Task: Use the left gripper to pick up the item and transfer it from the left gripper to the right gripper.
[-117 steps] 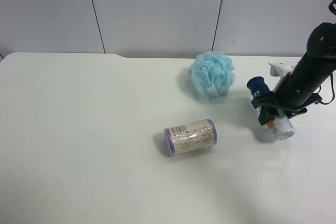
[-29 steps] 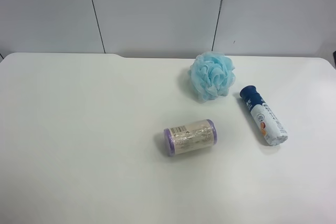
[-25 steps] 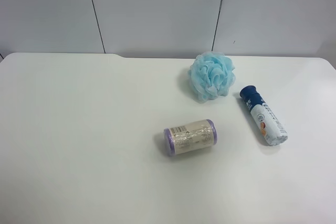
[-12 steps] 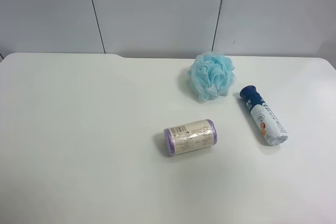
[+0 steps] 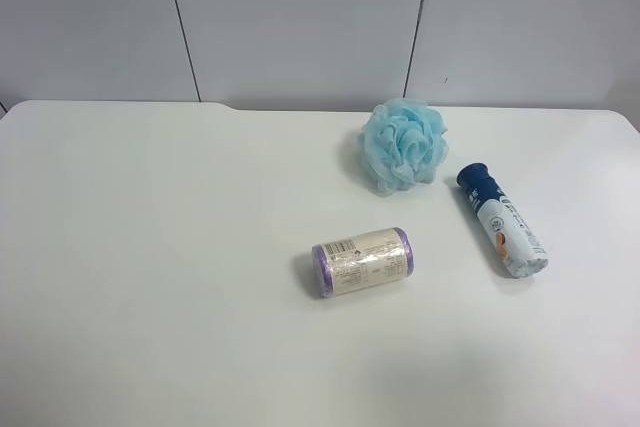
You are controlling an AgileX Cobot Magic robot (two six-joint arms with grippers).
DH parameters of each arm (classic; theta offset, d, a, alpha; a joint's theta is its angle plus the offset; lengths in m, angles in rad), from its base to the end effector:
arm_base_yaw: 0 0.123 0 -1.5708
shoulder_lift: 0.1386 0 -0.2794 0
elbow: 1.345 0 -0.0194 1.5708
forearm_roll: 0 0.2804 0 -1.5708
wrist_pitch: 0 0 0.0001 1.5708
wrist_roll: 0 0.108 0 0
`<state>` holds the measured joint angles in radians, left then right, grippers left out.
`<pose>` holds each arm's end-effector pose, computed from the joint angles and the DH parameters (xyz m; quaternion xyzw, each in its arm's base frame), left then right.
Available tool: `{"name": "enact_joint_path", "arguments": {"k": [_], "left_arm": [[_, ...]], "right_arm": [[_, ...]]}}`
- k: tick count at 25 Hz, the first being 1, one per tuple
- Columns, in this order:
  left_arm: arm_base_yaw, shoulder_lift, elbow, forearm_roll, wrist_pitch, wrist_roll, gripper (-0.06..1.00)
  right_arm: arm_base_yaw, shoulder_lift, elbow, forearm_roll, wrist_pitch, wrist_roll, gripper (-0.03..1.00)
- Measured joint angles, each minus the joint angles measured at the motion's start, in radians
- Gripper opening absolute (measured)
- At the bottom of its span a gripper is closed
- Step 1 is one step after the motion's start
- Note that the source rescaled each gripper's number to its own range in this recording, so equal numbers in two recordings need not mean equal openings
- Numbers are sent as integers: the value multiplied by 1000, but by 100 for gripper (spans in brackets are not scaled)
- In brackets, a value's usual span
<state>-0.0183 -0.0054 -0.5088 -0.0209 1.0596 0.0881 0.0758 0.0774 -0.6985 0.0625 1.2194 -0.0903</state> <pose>0.0401 -0.0027 0.2869 0.0456 0.8479 0.0080 0.5281 0.0209 0.0079 0.3273 -0.0771 0.8590 0.0271 0.5054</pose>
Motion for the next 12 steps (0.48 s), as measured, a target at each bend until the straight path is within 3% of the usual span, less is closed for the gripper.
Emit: {"name": "enact_joint_path", "arguments": {"k": [12], "left_arm": [[0, 0, 0, 0, 0, 0, 100]], "right_arm": [[0, -81, 145, -36, -87, -4, 100]]}}
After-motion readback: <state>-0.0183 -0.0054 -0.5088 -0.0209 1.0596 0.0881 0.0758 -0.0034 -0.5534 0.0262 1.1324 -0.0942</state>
